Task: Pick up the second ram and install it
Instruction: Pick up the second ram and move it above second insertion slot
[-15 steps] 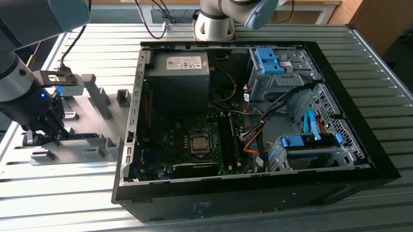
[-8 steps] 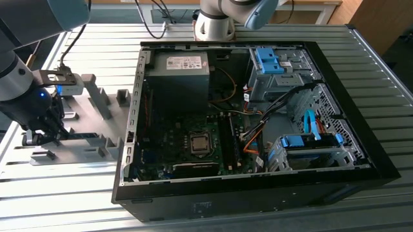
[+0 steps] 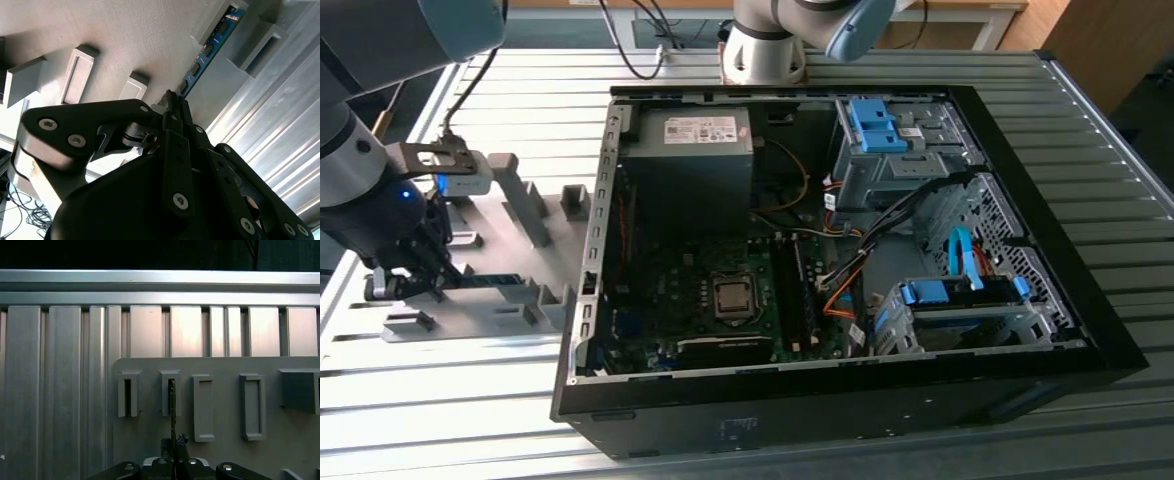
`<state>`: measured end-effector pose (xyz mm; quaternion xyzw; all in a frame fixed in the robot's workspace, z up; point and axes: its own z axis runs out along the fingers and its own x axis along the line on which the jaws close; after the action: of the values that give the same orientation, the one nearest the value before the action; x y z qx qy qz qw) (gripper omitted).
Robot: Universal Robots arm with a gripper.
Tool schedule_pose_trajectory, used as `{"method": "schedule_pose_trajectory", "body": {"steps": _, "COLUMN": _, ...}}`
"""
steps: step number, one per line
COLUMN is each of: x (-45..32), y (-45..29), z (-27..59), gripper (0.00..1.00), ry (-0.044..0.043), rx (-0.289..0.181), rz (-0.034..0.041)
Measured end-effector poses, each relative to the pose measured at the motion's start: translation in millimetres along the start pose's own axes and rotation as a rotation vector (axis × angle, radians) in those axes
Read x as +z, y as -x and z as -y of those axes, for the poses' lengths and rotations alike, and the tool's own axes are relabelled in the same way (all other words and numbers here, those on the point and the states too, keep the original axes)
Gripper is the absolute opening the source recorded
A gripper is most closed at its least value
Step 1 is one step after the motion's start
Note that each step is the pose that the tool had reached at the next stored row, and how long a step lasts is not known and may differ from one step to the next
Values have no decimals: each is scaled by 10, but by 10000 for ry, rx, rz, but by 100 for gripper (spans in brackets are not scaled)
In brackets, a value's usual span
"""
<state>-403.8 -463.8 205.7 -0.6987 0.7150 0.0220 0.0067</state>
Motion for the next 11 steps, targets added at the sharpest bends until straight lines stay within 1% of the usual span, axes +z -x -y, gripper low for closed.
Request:
{"method": "schedule_pose_trajectory", "body": {"steps": 4, "x": -21, "y": 1, "z": 0, "gripper": 14, "ry": -1, "rx": 0, "rz": 1}}
{"method": "schedule_pose_trajectory", "body": {"steps": 11, "x": -33, "y": 1, "z": -1, "gripper": 14, "ry": 0, "rx": 0, "rz": 0}}
